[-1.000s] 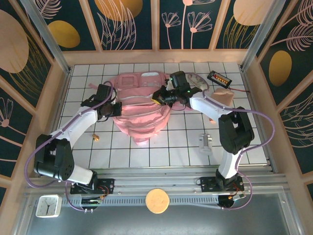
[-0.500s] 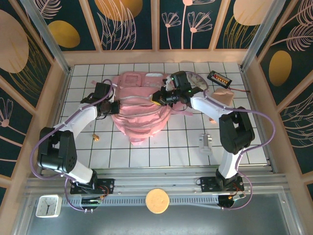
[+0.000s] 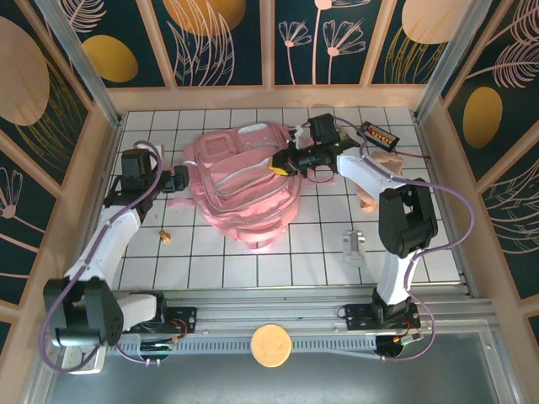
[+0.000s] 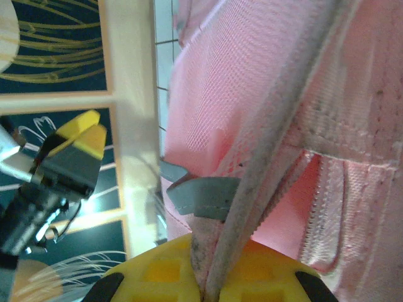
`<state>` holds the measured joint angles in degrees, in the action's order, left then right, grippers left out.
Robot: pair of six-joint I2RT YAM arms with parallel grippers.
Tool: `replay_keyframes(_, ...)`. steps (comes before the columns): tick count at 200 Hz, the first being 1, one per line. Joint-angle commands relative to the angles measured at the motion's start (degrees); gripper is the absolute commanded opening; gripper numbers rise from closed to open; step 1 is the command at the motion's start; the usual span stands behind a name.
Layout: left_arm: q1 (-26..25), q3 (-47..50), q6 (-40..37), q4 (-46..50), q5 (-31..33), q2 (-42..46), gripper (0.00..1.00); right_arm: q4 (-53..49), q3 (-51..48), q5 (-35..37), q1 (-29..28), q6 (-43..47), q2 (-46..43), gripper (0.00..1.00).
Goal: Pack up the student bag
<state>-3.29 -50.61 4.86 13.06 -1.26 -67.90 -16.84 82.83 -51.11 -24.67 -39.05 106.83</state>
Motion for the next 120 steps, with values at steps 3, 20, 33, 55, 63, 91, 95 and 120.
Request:
replay_keyframes(3, -9.11, -2.27, -8.01, -2.63, -0.32, 1.29, 0.99, 7.13, -0.41, -4.52, -1.23, -5.94, -3.12, 0.0)
replay_keyframes(20, -16.22, -3.84, -11.36, -3.43, 1.16, 0.2, 0.99, 8.4, 0.01, -4.4, -2.11, -7.85, -3.15, 0.0)
replay_keyframes(33, -19.29, -4.75, -12.49, -4.01, 2.09, -1.68, 0.99, 9.49, 0.31, -4.11, -2.77, -9.56, -3.2, 0.0)
replay_keyframes(55, -24.08, -4.76, -14.68, -5.43, 3.49, -5.05, 0.99, 11.72, 0.49, -4.06, -3.52, -12.35, -3.23, 0.0)
replay_keyframes(63, -25.74, -6.45, -15.58, -5.92, 4.05, -6.38, 0.99, 12.09, 0.57, -4.01, -3.71, -12.93, -3.26, 0.0)
replay_keyframes(91, -29.67, -8.89, -18.19, -6.91, 9.27, -12.34, 0.99, 11.76, 1.32, -3.75, -4.42, -13.24, -3.55, 0.0)
replay_keyframes(95, -29.97, -9.24, -18.24, -7.29, 10.59, -13.22, 0.99, 11.86, 1.24, -3.73, -4.5, -13.25, -3.59, 0.0)
replay_keyframes(120, -30.39, -12.47, -18.25, -7.77, 14.06, -18.21, 0.99, 11.84, 0.9, -3.73, -4.94, -13.34, -3.82, 0.0)
